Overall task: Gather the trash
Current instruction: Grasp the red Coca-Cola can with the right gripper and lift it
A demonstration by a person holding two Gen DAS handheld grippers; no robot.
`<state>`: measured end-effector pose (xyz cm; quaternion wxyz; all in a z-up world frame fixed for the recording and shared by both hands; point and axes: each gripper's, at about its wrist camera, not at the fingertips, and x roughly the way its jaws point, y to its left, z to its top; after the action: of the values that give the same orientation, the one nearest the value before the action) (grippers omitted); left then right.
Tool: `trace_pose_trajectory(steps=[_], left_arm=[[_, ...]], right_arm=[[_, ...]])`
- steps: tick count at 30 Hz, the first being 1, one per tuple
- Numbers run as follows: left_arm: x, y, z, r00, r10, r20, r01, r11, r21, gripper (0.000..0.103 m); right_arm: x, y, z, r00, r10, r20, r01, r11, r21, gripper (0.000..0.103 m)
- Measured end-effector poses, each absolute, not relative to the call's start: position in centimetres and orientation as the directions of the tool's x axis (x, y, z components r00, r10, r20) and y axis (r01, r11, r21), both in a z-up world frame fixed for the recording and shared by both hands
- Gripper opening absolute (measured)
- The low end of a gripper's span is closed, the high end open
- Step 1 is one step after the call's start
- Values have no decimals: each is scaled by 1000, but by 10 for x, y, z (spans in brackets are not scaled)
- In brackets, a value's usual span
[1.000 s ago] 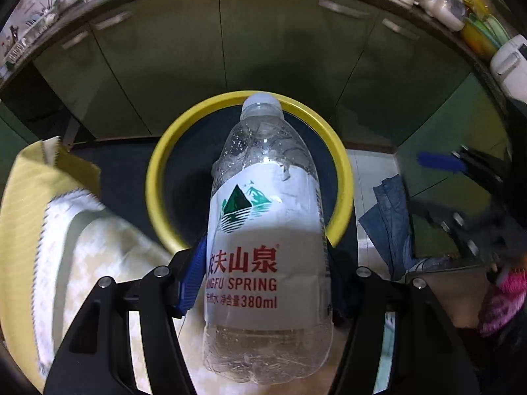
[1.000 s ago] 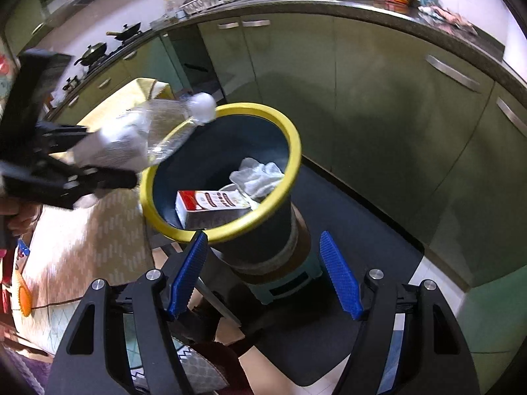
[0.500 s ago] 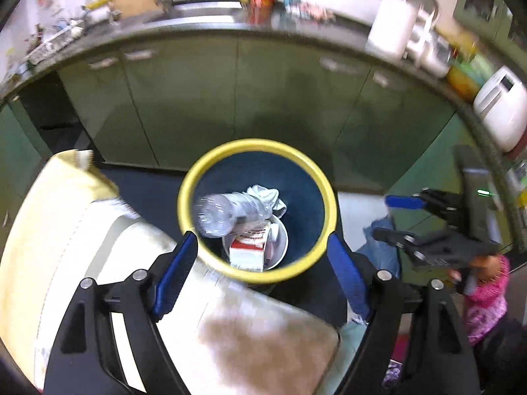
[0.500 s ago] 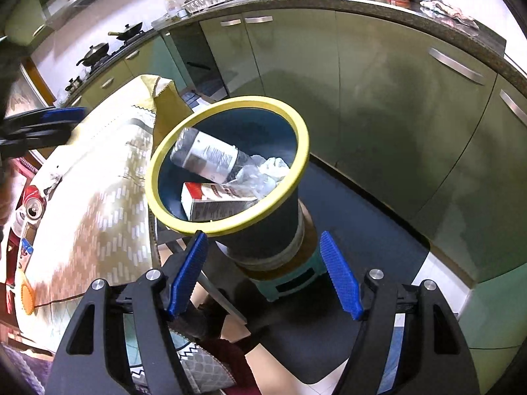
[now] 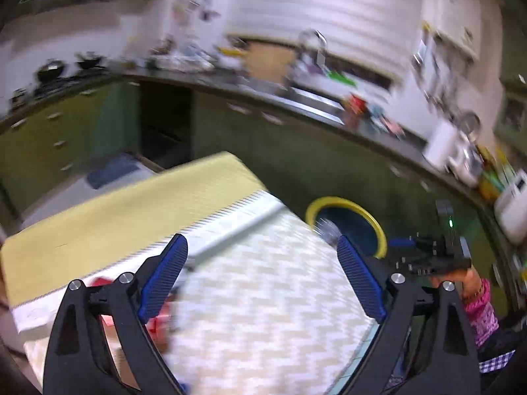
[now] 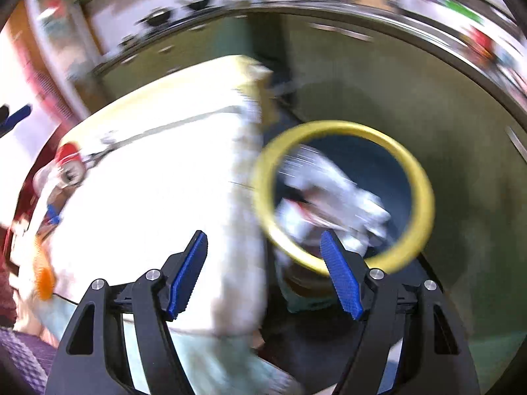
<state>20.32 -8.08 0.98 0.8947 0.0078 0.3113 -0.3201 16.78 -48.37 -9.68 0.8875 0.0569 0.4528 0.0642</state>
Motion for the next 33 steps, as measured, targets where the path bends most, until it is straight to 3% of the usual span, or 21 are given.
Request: trace_pose_trajectory(steps=[4,13,15,17,33], left_arm=[[202,-17,9,711,-475,-518,455,873,-176,90],[208,49,-13,772,-418,-479,345,909,-236,90],[210,58,-13,780,-416,-467,335,909,-250,90],[211,69,-14,790,-414,-453,321,908,-269,90],[219,80,-25,785,-419,-456,306,903,-303,92]], right_arm=[[204,-399,-89,554,274,-786,-249,956,157,71],[268,-243,-76,473,467,-747,-569,809,146,71],[282,-213,-73,444,511,-736,-624,766,155,79],[293,-193,-75,431,526,-733,-653,742,149,83],[342,-108,-117,325,514,-794,-733,668,133,82]])
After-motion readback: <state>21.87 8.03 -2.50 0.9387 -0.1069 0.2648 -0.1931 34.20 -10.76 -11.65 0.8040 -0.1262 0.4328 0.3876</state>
